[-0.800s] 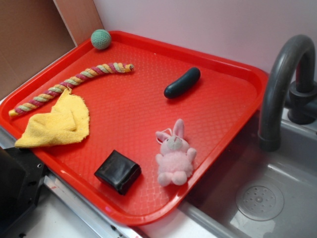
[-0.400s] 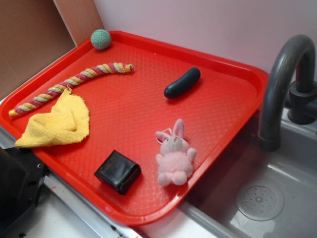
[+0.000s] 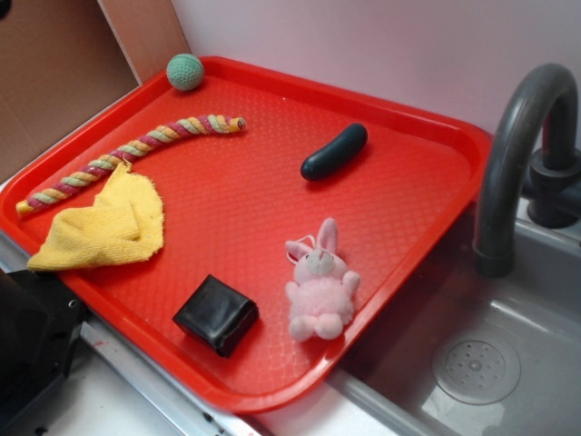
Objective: Grab the multicolored rope.
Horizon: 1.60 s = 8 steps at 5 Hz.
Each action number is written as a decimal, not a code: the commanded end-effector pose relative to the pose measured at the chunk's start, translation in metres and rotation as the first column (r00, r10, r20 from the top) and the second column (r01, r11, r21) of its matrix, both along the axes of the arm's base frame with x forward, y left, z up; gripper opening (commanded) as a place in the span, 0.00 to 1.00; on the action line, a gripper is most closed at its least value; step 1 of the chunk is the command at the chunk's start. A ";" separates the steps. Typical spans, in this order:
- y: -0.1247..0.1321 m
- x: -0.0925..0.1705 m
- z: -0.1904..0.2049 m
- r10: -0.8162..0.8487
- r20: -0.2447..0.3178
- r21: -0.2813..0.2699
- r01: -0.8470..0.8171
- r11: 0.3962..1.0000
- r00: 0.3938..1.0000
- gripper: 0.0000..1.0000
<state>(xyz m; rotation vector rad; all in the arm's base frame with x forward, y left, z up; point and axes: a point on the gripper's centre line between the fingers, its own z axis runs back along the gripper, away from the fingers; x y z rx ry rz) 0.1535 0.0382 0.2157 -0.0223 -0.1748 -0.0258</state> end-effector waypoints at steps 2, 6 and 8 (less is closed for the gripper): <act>0.041 0.057 -0.070 -0.074 -0.080 -0.024 0.072 0.997 0.994 1.00; 0.065 0.089 -0.175 -0.205 -0.175 -0.110 0.188 0.976 0.963 1.00; 0.055 0.090 -0.213 -0.252 -0.241 -0.091 0.236 0.967 0.937 1.00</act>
